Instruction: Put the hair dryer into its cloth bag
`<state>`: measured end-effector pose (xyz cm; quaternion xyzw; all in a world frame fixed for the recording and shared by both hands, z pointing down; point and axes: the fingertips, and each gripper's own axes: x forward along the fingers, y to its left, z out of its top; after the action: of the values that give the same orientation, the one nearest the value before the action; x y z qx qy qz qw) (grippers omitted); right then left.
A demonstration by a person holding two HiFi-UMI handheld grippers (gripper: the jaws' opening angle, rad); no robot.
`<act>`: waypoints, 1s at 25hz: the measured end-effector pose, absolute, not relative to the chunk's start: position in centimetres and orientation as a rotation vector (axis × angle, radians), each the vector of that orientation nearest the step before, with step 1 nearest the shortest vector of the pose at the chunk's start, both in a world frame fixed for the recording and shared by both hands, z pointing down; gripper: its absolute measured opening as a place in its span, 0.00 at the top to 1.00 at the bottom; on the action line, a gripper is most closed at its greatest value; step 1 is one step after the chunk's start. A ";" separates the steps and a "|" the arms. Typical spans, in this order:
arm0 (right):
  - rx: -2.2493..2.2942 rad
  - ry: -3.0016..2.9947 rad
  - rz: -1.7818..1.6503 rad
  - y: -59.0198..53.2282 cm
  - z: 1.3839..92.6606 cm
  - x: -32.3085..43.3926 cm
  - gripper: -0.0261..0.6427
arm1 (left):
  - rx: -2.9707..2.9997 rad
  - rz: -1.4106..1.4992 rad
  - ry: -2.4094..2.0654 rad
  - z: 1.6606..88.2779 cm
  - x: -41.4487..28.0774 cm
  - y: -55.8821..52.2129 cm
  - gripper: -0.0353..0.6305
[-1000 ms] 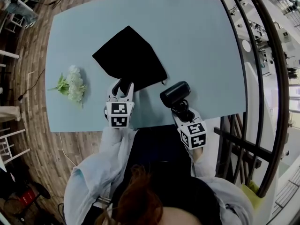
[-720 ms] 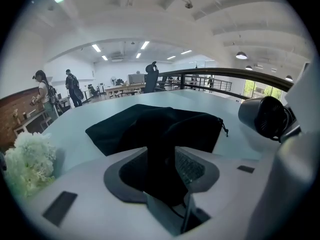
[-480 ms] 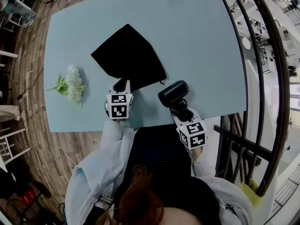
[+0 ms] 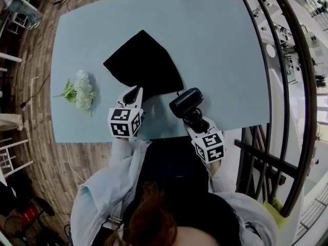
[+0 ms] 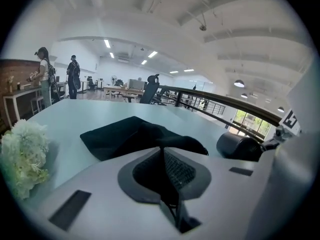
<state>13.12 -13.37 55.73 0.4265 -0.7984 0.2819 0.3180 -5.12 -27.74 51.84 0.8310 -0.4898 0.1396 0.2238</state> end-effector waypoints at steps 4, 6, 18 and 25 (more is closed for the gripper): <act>0.941 -2.219 0.710 -12.8 54.8 10.4 0.67 | 2.337 0.321 -1.324 49.6 -4.6 -27.1 0.90; 0.777 -2.303 0.680 -11.9 54.0 8.5 0.67 | 2.359 0.343 -1.306 49.0 -4.1 -26.5 0.90; 0.353 -2.289 0.510 -12.2 56.9 5.4 0.67 | 2.390 0.472 -1.037 49.8 -2.9 -21.8 0.89; 0.295 -2.209 0.661 -12.1 58.6 5.2 0.67 | 2.393 0.426 -1.119 49.1 -4.0 -22.1 0.89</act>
<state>5.19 -12.12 58.65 0.1163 -0.8720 0.2611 0.3973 -4.00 -22.09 49.10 0.8701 -0.4069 0.1550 0.2309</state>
